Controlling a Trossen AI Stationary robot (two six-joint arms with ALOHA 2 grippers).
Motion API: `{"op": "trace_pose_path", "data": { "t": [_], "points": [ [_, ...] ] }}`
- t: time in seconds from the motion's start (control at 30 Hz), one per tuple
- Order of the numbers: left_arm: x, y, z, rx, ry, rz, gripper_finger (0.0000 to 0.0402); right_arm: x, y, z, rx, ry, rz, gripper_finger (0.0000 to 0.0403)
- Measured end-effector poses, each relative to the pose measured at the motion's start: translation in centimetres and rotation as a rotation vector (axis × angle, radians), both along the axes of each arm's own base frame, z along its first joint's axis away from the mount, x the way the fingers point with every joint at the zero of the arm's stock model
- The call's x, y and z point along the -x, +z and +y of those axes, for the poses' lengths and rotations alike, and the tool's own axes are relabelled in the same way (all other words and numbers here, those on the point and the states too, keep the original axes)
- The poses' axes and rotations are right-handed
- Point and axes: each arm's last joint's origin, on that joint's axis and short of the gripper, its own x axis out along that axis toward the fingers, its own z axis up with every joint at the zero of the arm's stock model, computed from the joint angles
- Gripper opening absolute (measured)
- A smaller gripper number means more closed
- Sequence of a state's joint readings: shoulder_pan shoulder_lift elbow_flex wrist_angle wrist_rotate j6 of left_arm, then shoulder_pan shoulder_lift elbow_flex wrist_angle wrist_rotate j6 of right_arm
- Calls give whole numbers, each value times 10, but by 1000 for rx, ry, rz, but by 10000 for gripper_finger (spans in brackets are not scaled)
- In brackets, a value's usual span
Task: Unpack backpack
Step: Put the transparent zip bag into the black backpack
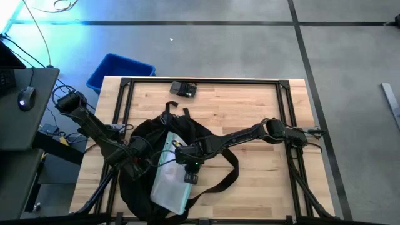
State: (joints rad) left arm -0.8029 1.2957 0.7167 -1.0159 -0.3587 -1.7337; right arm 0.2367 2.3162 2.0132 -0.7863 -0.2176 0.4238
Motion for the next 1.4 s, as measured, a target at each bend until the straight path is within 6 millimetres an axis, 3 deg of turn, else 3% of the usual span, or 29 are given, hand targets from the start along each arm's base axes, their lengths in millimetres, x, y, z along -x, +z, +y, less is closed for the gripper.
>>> {"op": "trace_pose_path", "data": {
  "t": [0.07,0.2,0.27,0.4,0.6,0.83,1.07,1.17,1.27,1.4],
  "points": [
    [-3,-5,1,8,-35,-21,208,-3,2,1,-13,-16,-30,0],
    [-7,-7,3,-18,-78,-50,59,-11,7,2,-22,-32,-125,0],
    [-10,-5,3,-43,-80,-78,18,-13,8,1,4,-65,-158,0],
    [-19,13,-1,-61,-106,-161,4,-15,8,-3,19,-98,-165,0],
    [-38,62,-14,-120,-290,-292,1,-23,-9,-14,34,-215,-144,0],
    [-56,96,-10,-143,-313,-368,0,-43,-19,-29,-16,-402,-260,0],
    [-65,135,-11,-112,-317,-467,0,-24,-10,-56,230,-825,-179,0],
    [-66,142,-11,-117,-310,-492,0,-14,-12,-67,351,-957,-130,0],
    [-67,142,-10,-148,-292,-504,0,-17,-15,-71,328,-977,-137,0],
    [-69,139,-10,-155,-285,-490,0,-38,-27,-68,165,-807,-210,0]
  ]
}}
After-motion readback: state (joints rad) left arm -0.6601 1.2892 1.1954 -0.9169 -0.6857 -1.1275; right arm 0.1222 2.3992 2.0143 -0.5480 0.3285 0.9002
